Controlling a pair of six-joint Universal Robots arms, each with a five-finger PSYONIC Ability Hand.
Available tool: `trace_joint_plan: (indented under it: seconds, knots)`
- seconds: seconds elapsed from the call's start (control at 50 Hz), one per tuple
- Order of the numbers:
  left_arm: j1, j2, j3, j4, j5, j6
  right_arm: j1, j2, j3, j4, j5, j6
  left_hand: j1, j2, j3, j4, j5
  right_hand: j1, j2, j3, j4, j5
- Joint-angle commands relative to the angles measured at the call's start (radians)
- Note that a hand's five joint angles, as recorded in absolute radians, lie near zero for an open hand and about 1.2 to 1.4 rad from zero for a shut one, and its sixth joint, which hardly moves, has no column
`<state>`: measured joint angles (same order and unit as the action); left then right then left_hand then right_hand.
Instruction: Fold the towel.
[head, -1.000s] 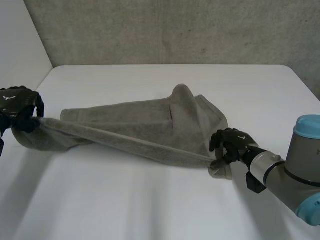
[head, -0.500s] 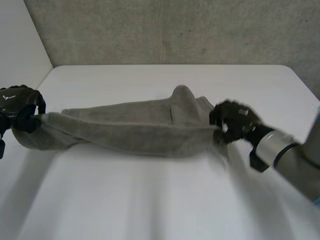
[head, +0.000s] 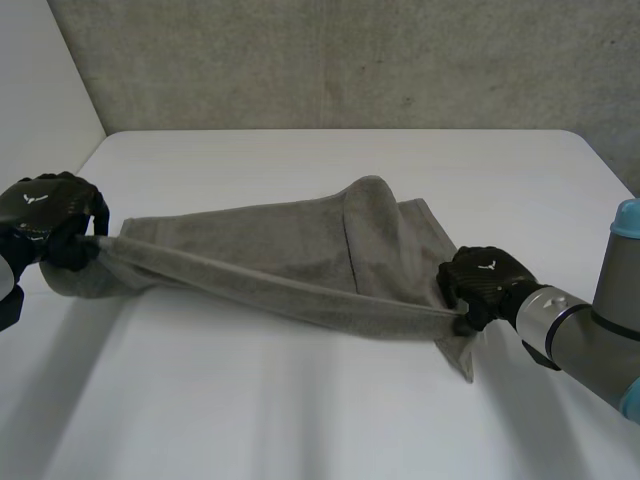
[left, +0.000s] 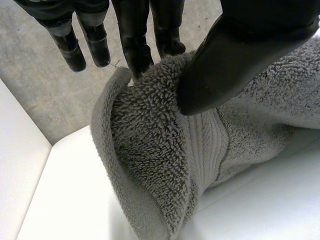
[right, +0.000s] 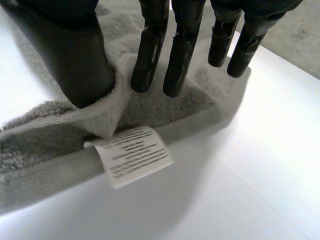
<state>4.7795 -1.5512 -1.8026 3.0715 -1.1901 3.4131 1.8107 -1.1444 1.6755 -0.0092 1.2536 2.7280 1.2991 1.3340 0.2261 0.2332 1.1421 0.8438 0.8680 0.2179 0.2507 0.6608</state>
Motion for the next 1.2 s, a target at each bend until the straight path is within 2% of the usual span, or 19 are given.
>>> trace_joint_plan:
  seconds: [0.02,0.22,0.24,0.26,0.28,0.44,0.54,0.62,0.72,0.76,0.82,0.86,0.9,0.96,1.02,1.04,1.06,1.12,1.2]
  knots:
    - [0.0,0.0,0.0,0.001,0.0,0.0,-0.002,-0.012,0.029,-0.041,0.049,0.041,0.097,0.062,-0.052,-0.059,0.08,-0.022,-0.046,-0.043,-0.076,-0.013]
    - [0.011,0.005,0.002,0.001,0.0,0.0,-0.017,-0.028,0.039,-0.051,0.056,0.142,0.097,0.062,-0.052,-0.059,0.08,0.043,0.018,-0.043,-0.076,0.051]
    - [0.013,0.009,0.0,-0.002,-0.002,0.0,-0.016,-0.031,0.044,-0.049,0.05,0.157,0.097,0.062,-0.052,-0.059,0.08,0.162,0.138,-0.043,-0.076,0.17]
    - [0.013,0.01,0.0,-0.002,-0.002,0.0,-0.011,-0.032,0.046,-0.046,0.034,0.171,0.097,0.062,-0.052,-0.059,0.08,0.538,0.514,-0.043,-0.076,0.546]
    - [0.011,0.011,0.0,-0.004,-0.002,0.0,-0.011,-0.032,0.046,-0.046,0.033,0.171,0.097,0.062,-0.052,-0.059,0.08,0.542,0.518,-0.043,-0.076,0.55]
    - [-0.001,0.069,-0.024,-0.01,0.001,0.003,-0.019,-0.171,0.004,0.092,-0.189,0.158,0.097,0.062,-0.052,-0.059,0.08,0.552,0.528,-0.043,-0.076,0.561]
    - [-0.006,0.06,-0.012,-0.002,0.001,0.003,-0.037,-0.153,-0.123,0.213,-0.235,0.116,0.097,0.062,-0.052,-0.059,0.08,0.552,0.528,-0.043,-0.076,0.561]
    - [-0.024,-0.041,0.058,0.007,-0.008,0.002,-0.039,-0.103,-0.232,0.282,-0.217,0.047,0.097,0.062,-0.052,-0.059,0.08,0.552,0.528,-0.043,-0.076,0.561]
    - [-0.088,-0.208,0.214,0.009,-0.038,0.005,-0.027,-0.02,-0.436,0.347,-0.112,-0.074,0.097,0.062,-0.052,-0.059,0.08,0.552,0.528,-0.043,-0.076,0.561]
    - [-0.113,-0.256,0.281,0.01,-0.062,0.009,0.002,0.053,-0.605,0.347,-0.048,-0.106,0.097,0.062,-0.052,-0.059,0.08,0.552,0.528,-0.043,-0.076,0.561]
    - [-0.162,-0.364,0.44,0.01,-0.11,0.009,0.018,0.097,-0.698,0.342,-0.036,-0.109,0.097,0.062,-0.052,-0.059,0.08,0.552,0.528,-0.043,-0.076,0.561]
    - [-0.184,-0.414,0.529,0.013,-0.131,0.009,0.041,0.187,-0.892,0.298,-0.01,-0.111,0.097,0.062,-0.052,-0.059,0.08,0.552,0.528,-0.043,-0.076,0.561]
    - [-0.205,-0.49,0.702,0.083,-0.16,0.002,0.059,0.224,-1.0,0.255,0.007,-0.109,0.097,0.062,-0.052,-0.059,0.08,0.552,0.528,-0.043,-0.076,0.561]
    - [-0.213,-0.511,0.77,0.156,-0.172,-0.003,0.085,0.255,-1.188,0.145,0.074,-0.099,0.097,0.062,-0.052,-0.059,0.08,0.552,0.528,-0.043,-0.076,0.561]
    - [-0.266,-0.483,0.809,0.465,-0.187,-0.034,0.101,0.217,-1.257,0.021,0.142,-0.048,0.097,0.062,-0.052,-0.059,0.08,0.552,0.528,-0.043,-0.076,0.561]
    - [-0.267,-0.483,0.809,0.466,-0.187,-0.034,0.101,0.216,-1.257,0.02,0.142,-0.048,0.097,0.062,-0.052,-0.059,0.08,0.552,0.528,-0.043,-0.076,0.561]
    - [-0.273,-0.448,0.787,0.569,-0.19,-0.05,0.099,0.156,-1.217,-0.03,0.145,0.011,0.097,0.062,-0.052,-0.059,0.08,0.552,0.528,-0.043,-0.076,0.561]
    - [-0.265,-0.356,0.696,0.686,-0.172,-0.08,0.082,0.077,-1.07,-0.052,0.066,0.09,0.097,0.062,-0.052,-0.059,0.08,0.552,0.528,-0.043,-0.076,0.561]
    - [-0.248,-0.319,0.602,0.691,-0.151,-0.094,0.067,0.038,-0.933,-0.044,-0.006,0.092,0.097,0.062,-0.052,-0.059,0.08,0.552,0.528,-0.043,-0.076,0.561]
